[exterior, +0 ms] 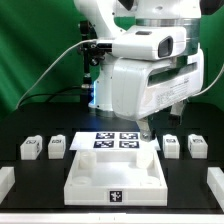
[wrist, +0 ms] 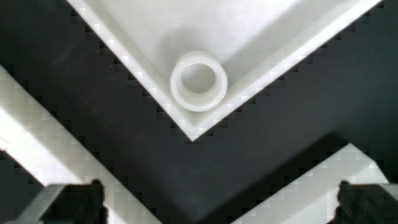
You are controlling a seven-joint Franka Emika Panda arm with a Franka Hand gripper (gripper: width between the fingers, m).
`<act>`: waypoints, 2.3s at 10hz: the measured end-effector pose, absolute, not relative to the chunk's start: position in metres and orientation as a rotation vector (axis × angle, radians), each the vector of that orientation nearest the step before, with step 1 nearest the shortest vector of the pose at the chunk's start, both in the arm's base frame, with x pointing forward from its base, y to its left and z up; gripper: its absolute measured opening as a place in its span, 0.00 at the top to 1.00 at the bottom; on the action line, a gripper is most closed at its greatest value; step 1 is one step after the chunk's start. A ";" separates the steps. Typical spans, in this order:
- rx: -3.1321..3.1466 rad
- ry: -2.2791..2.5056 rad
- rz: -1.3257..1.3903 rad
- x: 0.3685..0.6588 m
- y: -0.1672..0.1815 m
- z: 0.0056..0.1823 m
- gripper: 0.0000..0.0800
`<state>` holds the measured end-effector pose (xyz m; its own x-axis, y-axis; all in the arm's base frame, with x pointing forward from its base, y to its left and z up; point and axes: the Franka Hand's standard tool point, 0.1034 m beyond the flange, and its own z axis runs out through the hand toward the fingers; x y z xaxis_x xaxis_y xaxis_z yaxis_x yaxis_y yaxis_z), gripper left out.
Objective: Assemble one leg
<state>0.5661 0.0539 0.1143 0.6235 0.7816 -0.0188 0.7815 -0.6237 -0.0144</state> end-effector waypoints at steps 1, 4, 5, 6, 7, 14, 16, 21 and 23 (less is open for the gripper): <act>-2.826 -1.360 0.037 0.566 0.054 0.114 0.19; -2.658 -1.679 0.039 0.566 0.047 0.114 0.19; -2.549 -1.845 0.036 0.564 0.036 0.114 0.19; -2.440 -1.991 0.030 0.566 0.032 0.115 0.19; -2.290 -2.166 0.022 0.570 0.031 0.118 0.19; -2.174 -2.256 0.049 0.489 -0.003 0.075 0.19; -2.206 -2.197 0.059 0.459 -0.022 0.052 0.19; -2.226 -2.148 0.074 0.456 -0.033 0.037 0.19; -2.238 -2.134 0.075 0.455 -0.031 0.036 0.19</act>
Offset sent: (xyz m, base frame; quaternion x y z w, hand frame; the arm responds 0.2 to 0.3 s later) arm 0.0000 0.0000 0.0000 0.0000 0.0000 -0.7243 0.6895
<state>0.4546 -0.0306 0.0356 0.0477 0.9989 -0.0017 0.9965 -0.0477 -0.0681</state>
